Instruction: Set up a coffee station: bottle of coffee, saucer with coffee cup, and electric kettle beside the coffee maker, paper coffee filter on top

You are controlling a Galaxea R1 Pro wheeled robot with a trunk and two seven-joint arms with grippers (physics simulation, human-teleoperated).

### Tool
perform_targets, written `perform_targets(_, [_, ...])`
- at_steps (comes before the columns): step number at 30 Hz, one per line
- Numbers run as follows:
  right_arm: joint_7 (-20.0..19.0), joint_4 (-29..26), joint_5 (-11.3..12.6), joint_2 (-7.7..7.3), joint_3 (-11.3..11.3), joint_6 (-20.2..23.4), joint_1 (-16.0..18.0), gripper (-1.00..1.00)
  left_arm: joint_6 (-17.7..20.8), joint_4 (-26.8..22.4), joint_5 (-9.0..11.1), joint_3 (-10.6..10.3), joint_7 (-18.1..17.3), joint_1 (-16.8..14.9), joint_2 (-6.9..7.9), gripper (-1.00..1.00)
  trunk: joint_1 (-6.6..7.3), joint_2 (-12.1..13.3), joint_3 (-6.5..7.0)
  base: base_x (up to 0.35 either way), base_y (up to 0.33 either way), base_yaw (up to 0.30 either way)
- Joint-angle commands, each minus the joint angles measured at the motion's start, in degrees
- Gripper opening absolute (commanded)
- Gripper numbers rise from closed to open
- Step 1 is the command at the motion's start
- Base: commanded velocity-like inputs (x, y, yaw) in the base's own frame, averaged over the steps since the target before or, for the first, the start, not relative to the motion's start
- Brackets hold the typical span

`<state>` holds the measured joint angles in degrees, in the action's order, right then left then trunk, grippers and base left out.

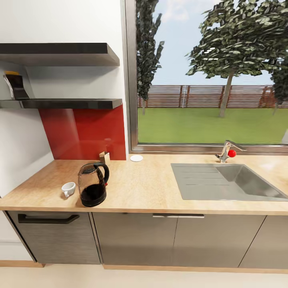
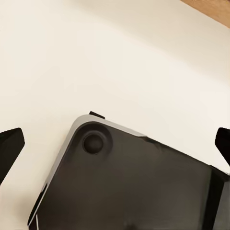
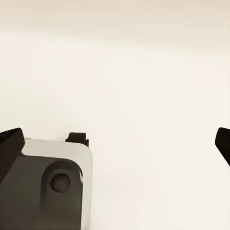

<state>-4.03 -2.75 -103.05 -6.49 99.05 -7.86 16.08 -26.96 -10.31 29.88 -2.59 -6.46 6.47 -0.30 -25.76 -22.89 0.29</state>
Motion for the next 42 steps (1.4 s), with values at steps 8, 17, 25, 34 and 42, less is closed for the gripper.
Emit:
perform_targets(8, [-1.1,-0.1,-0.5,0.19,0.7,-0.6,0.0,1.0,0.2,-0.1,0.1,-0.2,-0.3,0.0,0.04,1.0,-0.02,0.0,0.0,0.0,0.0,0.0])
perform_targets(17, [-0.6,0.0,0.2,0.35,1.1,-2.5,0.0,1.0,0.4,-0.2,-0.2,-0.5,-0.3,0.0,-0.04,1.0,-0.02,0.0,0.0,-0.152,0.0,0.0])
perform_targets(25, [-0.5,0.0,0.3,0.46,1.0,-3.4,0.0,1.0,0.4,-0.2,-0.2,-0.5,-0.3,0.0,-0.04,1.0,-0.02,0.0,0.0,-0.027,0.0,0.0])
perform_targets(34, [3.6,0.1,-1.1,10.89,-0.1,-0.7,6.3,1.0,0.4,-0.7,-0.2,-0.5,-0.3,0.0,-0.01,1.0,-0.02,0.0,0.0,0.0,0.0,0.0])
perform_targets(42, [7.0,0.1,-1.1,13.93,-0.1,5.4,15.9,1.0,0.4,-0.8,-0.2,-0.5,-0.3,0.0,0.03,1.0,-0.02,0.0,0.0,0.0,0.0,0.0])
